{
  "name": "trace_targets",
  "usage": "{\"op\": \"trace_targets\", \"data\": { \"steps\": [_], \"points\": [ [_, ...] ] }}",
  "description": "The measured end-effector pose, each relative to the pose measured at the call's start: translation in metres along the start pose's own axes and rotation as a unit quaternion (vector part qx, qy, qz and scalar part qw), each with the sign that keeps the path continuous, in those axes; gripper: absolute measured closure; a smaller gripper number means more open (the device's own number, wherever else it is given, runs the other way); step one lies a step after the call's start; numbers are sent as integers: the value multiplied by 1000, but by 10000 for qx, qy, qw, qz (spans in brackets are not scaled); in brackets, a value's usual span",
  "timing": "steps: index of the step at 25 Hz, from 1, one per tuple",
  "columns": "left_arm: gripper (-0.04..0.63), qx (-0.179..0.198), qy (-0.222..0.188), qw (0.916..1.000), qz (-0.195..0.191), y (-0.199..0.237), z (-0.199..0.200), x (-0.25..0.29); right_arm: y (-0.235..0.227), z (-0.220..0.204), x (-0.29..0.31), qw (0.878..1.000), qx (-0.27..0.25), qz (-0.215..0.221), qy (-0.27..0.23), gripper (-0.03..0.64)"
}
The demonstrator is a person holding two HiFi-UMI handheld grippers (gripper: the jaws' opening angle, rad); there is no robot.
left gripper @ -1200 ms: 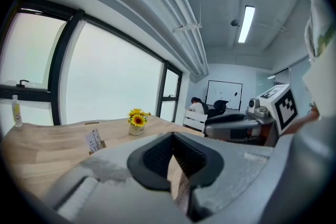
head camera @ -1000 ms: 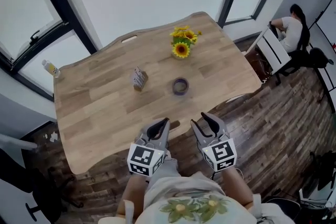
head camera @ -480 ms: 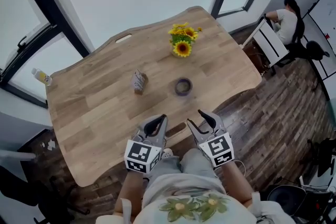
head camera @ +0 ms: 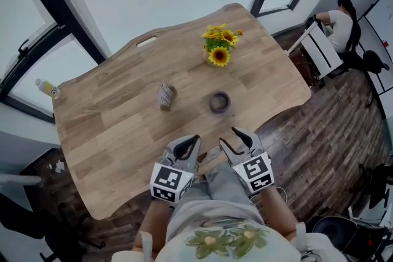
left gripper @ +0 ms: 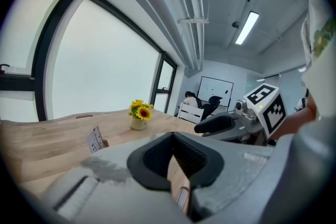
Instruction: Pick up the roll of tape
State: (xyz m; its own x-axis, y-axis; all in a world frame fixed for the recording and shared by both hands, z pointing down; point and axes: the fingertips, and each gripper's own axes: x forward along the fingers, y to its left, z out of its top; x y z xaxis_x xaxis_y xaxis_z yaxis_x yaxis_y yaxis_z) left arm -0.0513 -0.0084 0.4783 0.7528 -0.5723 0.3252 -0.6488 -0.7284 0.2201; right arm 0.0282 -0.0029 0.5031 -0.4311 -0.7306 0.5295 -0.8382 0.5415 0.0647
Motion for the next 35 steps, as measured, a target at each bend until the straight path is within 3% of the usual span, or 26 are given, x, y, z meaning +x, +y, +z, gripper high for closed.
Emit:
{"op": "trace_targets", "data": {
  "steps": [11, 21, 35],
  "points": [
    [591, -119, 34, 9993, 341, 42, 13, 25, -29, -5, 48, 9971, -499, 300, 493, 436],
    [591, -259, 197, 9980, 548, 72, 16, 55, -46, -33, 99, 9866, -840, 796, 1149, 436],
    [591, -234, 597, 9971, 420, 89, 13, 95, -60, -72, 149, 9682, -1173, 1231, 1834, 436]
  ]
}}
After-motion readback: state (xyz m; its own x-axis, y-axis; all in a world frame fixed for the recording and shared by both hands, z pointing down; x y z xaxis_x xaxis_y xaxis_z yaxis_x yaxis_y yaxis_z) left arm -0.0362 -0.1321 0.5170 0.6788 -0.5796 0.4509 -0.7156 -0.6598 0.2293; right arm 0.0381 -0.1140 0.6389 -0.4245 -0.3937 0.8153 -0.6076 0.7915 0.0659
